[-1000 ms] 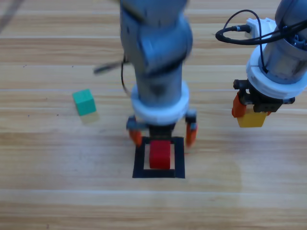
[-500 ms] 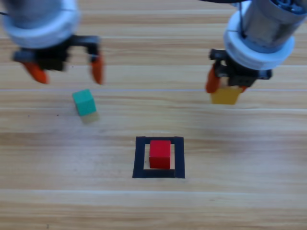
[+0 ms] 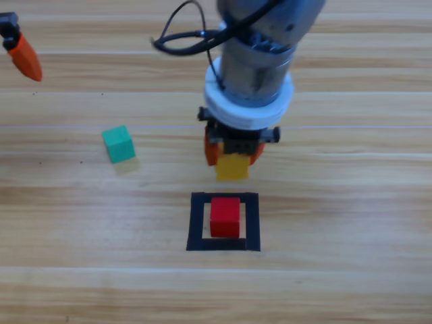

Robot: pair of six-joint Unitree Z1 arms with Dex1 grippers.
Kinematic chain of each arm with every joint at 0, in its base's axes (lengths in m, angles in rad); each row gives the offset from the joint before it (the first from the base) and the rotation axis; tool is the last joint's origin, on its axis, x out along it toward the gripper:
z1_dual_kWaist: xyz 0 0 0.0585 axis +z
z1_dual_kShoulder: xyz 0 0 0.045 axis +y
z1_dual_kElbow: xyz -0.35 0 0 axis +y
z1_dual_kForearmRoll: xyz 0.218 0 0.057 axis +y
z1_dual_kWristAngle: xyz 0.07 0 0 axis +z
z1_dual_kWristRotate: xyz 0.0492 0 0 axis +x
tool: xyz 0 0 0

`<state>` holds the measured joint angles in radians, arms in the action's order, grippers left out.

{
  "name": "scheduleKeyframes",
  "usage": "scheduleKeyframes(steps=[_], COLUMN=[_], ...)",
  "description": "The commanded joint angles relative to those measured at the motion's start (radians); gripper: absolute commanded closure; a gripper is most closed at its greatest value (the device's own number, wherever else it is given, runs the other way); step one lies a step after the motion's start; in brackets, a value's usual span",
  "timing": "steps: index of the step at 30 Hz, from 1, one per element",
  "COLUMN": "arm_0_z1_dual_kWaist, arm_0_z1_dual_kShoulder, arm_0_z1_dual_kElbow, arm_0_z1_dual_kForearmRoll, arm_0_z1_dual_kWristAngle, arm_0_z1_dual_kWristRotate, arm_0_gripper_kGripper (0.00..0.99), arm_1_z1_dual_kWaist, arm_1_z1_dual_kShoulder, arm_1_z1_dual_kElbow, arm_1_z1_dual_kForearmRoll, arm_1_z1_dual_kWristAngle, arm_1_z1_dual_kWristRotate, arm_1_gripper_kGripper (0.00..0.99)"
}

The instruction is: Stack the blocks in the rectangular block: red at the bottom, yellow in the middle, green on top

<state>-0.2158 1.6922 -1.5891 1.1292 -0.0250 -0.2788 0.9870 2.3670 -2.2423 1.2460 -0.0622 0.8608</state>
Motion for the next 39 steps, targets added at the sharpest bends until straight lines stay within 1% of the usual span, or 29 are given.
scheduleKeyframes(steps=[1, 7, 10, 16, 20, 26, 32, 39], arm_0_z1_dual_kWaist=[0.05, 0.049, 0.046, 0.044, 0.035, 0.024, 0.01, -0.007], arm_0_z1_dual_kShoulder=[-0.026, -0.051, -0.049, -0.12, -0.126, -0.129, -0.138, -0.128], arm_0_z1_dual_kElbow=[0.023, 0.055, 0.069, 0.138, 0.161, 0.195, 0.255, 0.279], arm_0_z1_dual_kForearmRoll=[-0.002, -0.005, -0.008, -0.037, -0.057, -0.078, -0.134, -0.164], arm_0_z1_dual_kWristAngle=[-0.029, -0.053, -0.039, -0.05, -0.042, -0.039, -0.041, -0.039], arm_0_z1_dual_kWristRotate=[0.012, 0.027, 0.032, -0.011, -0.049, -0.059, -0.068, -0.079], arm_0_gripper_kGripper=[0.0, 0.002, 0.002, 0.0, 0.0, 0.0, 0.0, 0.0], arm_1_z1_dual_kWaist=[0.032, 0.041, 0.045, 0.053, 0.061, 0.068, 0.079, 0.082], arm_1_z1_dual_kShoulder=[0.133, 0.15, 0.15, 0.132, 0.129, 0.138, 0.156, 0.17], arm_1_z1_dual_kElbow=[-0.092, -0.141, -0.143, -0.145, -0.145, -0.145, -0.145, -0.146], arm_1_z1_dual_kForearmRoll=[0.066, 0.108, 0.118, 0.151, 0.158, 0.158, 0.158, 0.158], arm_1_z1_dual_kWristAngle=[0.009, 0.005, 0.005, 0.002, -0.001, 0.002, 0.002, 0.002], arm_1_z1_dual_kWristRotate=[0.02, 0.044, 0.05, 0.06, 0.06, 0.058, 0.061, 0.063], arm_1_gripper_kGripper=[0.973, 0.973, 0.973, 0.973, 0.973, 0.973, 0.973, 0.973])
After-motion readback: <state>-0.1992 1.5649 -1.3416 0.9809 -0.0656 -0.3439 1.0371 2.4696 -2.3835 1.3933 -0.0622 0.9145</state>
